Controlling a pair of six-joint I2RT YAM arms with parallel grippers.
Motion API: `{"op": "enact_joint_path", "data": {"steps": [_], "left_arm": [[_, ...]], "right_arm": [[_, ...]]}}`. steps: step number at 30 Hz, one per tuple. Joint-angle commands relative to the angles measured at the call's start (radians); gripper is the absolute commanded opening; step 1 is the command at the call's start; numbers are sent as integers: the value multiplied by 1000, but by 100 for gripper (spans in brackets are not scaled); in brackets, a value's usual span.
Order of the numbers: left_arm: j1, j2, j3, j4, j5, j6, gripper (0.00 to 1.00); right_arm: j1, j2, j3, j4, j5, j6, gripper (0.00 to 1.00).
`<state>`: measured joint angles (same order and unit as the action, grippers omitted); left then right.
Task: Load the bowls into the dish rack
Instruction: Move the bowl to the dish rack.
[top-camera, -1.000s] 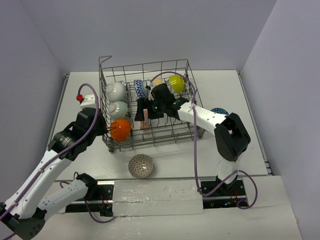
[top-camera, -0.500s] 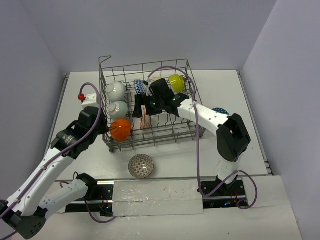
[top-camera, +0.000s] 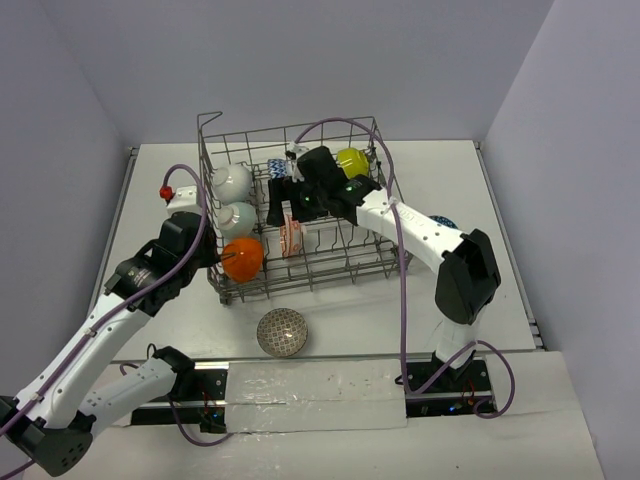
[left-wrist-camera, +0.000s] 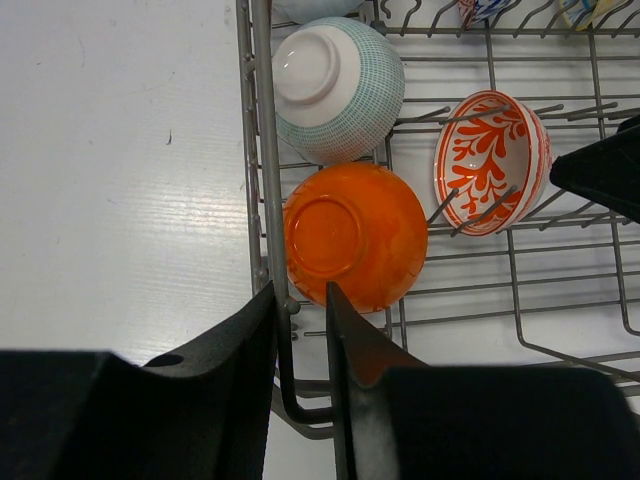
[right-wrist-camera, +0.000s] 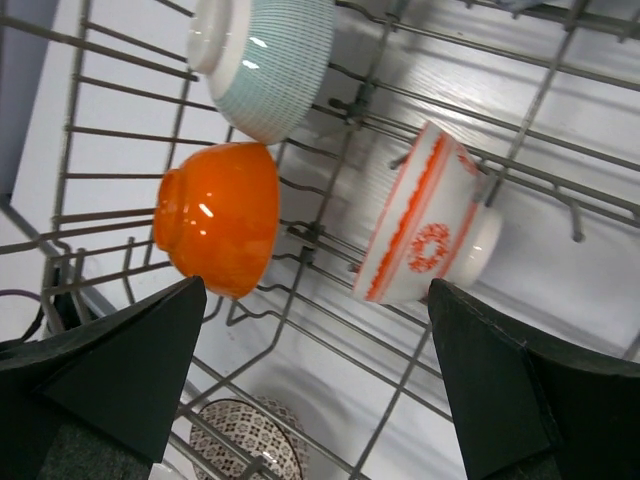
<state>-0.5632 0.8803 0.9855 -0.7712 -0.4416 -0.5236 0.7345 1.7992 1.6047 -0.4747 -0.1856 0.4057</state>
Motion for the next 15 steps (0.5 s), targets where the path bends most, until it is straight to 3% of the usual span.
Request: {"op": "enact_joint_path", "data": {"steps": [1, 15], "left_arm": [[-14, 14, -5, 13, 84, 7, 29], [-14, 22, 15, -25, 66, -3, 31]], "right_arm": [[-24, -9, 38, -45, 44, -24, 100], [-86, 15, -2, -65, 23, -61, 100]]}}
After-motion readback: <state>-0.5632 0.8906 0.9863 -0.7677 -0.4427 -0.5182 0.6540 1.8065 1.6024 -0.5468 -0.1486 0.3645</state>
